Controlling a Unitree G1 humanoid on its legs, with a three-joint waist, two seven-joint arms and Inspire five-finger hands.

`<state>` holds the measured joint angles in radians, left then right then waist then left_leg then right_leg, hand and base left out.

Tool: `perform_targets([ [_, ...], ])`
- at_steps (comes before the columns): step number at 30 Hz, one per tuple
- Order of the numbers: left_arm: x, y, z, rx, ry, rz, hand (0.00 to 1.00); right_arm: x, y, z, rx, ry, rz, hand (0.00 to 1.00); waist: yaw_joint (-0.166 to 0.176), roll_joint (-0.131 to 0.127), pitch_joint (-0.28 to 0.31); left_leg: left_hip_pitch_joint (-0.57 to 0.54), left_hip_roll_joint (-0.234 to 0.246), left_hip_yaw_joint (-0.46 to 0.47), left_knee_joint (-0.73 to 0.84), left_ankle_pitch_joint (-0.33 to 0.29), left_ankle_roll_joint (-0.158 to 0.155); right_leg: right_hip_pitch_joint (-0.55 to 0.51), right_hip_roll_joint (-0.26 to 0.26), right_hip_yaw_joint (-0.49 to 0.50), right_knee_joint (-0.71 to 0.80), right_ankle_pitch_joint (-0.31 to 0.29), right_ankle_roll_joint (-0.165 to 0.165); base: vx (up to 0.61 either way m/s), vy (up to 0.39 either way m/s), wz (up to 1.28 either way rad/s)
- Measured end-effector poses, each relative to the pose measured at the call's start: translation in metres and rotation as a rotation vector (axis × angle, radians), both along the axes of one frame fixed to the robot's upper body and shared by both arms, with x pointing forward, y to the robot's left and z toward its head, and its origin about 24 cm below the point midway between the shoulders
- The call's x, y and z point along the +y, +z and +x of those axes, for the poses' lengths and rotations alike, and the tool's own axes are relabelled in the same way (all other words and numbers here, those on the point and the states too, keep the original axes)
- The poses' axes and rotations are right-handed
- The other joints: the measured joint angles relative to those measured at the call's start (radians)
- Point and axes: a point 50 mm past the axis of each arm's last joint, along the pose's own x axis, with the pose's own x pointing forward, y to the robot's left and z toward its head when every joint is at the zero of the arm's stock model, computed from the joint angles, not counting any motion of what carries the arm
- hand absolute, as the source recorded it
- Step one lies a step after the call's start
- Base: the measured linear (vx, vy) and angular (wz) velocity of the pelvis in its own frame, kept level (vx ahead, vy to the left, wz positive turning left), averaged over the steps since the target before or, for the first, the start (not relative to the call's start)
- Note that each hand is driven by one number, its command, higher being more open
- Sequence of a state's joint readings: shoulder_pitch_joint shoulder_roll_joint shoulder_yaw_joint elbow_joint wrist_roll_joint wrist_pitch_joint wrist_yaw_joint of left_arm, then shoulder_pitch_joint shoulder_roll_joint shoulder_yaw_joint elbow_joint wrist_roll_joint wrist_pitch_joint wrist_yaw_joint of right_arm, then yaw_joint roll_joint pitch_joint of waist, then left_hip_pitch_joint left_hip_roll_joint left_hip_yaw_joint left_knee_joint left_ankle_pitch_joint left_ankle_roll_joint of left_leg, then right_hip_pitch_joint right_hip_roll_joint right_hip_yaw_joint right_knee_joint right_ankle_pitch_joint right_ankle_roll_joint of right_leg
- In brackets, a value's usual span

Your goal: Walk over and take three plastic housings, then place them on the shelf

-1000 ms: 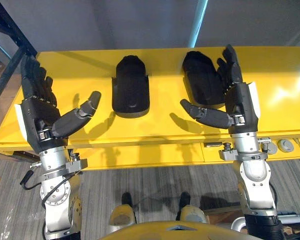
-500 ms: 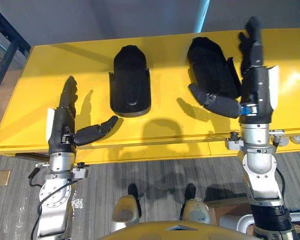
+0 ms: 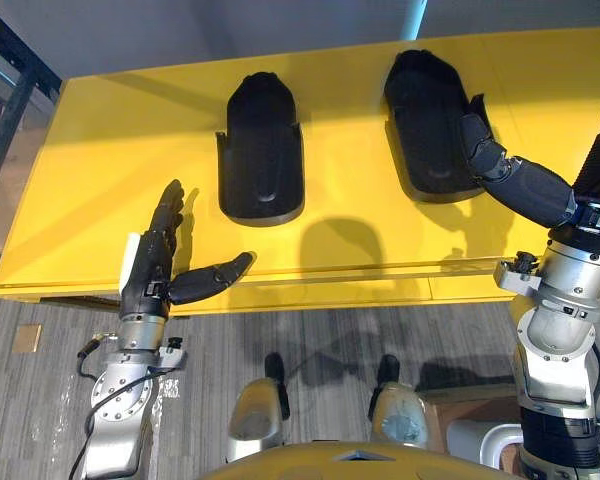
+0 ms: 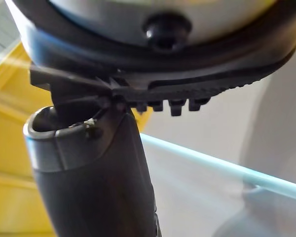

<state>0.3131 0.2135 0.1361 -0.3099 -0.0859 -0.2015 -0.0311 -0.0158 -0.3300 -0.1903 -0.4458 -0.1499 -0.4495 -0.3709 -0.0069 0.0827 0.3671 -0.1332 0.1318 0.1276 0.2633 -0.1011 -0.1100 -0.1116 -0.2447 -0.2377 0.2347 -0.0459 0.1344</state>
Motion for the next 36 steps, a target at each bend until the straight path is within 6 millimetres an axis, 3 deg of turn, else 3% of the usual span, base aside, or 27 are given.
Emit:
perform_targets([
  [11, -0.003, 0.003, 0.023, -0.099, 0.113, -0.046, 1.0, 0.001, -0.005, 0.003, 0.022, 0.008, 0.008, 1.0, -0.028, 0.004, 0.037, -0.034, 0.002, 0.011, 0.03, -0.001, 0.0, -0.064, -0.004, 0.035, 0.066, -0.018, -0.004, -0.05, -0.02, -0.04],
  [30, 0.003, 0.003, 0.042, -0.145, 0.226, -0.069, 1.0, 0.0, -0.012, 0.008, 0.069, 0.021, 0.024, 1.0, -0.051, 0.001, 0.045, -0.032, 0.003, 0.04, 0.031, -0.001, 0.0, -0.091, -0.003, 0.069, 0.08, -0.016, -0.001, 0.0, -0.005, -0.04],
  [36, 0.005, 0.008, 0.046, -0.165, 0.245, -0.042, 1.0, 0.001, -0.014, 0.008, 0.069, 0.021, 0.041, 1.0, -0.054, -0.011, 0.058, -0.032, 0.004, 0.045, 0.035, -0.001, 0.0, -0.093, -0.002, 0.076, 0.079, -0.014, 0.001, -0.01, -0.004, -0.03],
])
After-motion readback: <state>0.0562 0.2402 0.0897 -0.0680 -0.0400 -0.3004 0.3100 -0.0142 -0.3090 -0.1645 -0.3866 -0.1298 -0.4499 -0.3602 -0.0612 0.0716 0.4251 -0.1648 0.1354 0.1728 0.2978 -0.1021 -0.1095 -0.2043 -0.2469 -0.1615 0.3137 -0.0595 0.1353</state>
